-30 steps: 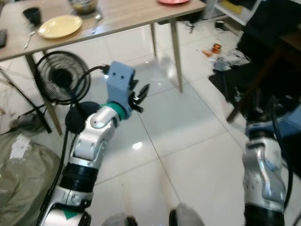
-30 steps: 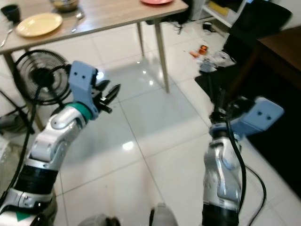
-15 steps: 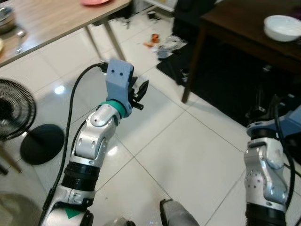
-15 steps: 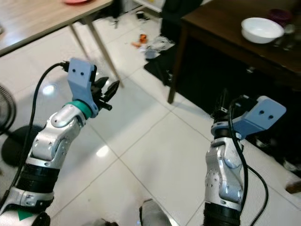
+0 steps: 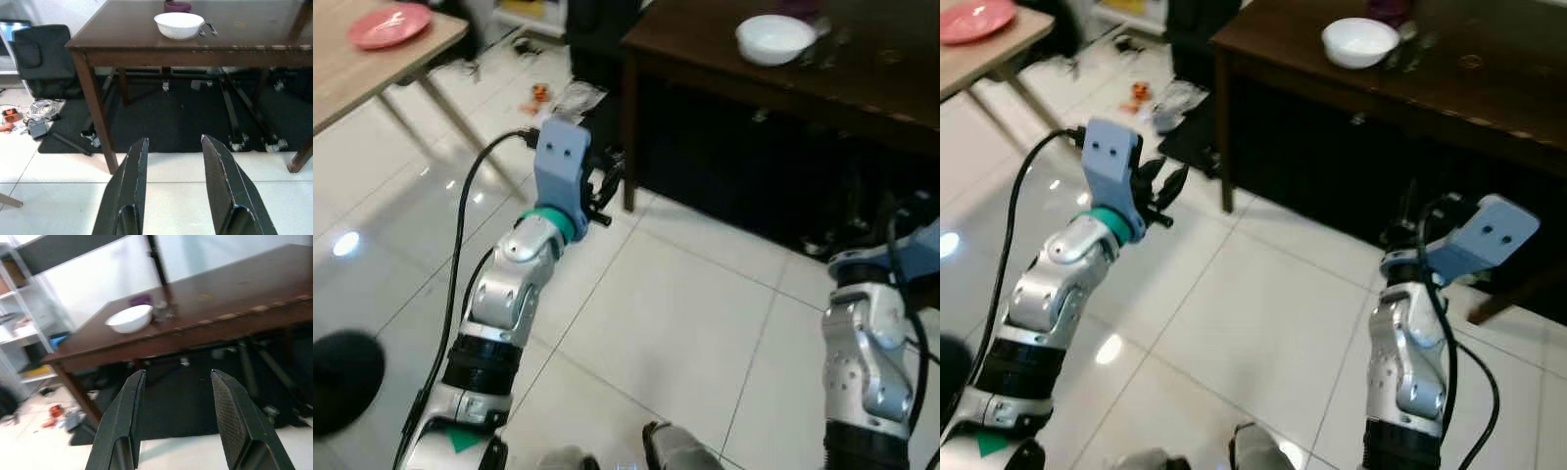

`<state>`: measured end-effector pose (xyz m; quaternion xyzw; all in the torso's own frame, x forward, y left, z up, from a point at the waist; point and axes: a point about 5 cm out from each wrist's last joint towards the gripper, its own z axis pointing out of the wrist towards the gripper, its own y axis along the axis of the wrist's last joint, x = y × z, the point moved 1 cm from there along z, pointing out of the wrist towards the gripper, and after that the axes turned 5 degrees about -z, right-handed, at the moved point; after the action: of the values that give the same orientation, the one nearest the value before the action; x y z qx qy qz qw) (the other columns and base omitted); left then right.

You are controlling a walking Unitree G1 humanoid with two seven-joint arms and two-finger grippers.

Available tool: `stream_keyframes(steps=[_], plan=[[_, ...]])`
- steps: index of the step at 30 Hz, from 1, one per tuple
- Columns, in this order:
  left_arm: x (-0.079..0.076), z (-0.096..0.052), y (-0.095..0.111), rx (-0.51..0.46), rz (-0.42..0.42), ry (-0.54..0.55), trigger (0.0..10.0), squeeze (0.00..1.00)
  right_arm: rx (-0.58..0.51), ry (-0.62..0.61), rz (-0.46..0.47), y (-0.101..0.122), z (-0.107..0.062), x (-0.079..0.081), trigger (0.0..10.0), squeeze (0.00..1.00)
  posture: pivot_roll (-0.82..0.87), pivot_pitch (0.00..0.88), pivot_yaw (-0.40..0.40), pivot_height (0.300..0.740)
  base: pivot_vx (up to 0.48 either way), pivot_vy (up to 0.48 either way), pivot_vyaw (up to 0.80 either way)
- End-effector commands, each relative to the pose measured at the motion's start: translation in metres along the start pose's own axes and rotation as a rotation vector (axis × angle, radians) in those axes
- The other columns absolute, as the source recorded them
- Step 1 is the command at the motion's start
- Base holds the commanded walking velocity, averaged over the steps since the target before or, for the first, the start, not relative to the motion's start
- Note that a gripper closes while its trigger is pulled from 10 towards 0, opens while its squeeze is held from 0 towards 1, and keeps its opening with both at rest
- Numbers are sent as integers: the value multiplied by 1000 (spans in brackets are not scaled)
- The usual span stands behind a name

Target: Setting the table

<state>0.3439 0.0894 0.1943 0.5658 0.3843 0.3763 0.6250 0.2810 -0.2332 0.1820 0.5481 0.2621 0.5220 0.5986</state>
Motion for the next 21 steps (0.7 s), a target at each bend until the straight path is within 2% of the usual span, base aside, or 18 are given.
stream_keyframes(steps=[1,5,17,21], plan=[[3,-1,-3,-1,21,14,10000,0,22,-8,-3,-5,-2,-2,10000,0,-43,10,122,740,349,0,-800],[6,0,-1,-25,47,36,10000,0,21,-2,-3,-5,-1,-1,10000,0,-43,7,121,740,430,0,-800],[8,1,-2,-26,46,54,10000,0,25,14,-12,-5,0,1,10000,0,-44,3,118,740,458,0,-800],[17,-3,-4,-27,55,102,10000,0,52,64,-29,-11,1,8,10000,0,-34,3,98,740,458,0,-800]])
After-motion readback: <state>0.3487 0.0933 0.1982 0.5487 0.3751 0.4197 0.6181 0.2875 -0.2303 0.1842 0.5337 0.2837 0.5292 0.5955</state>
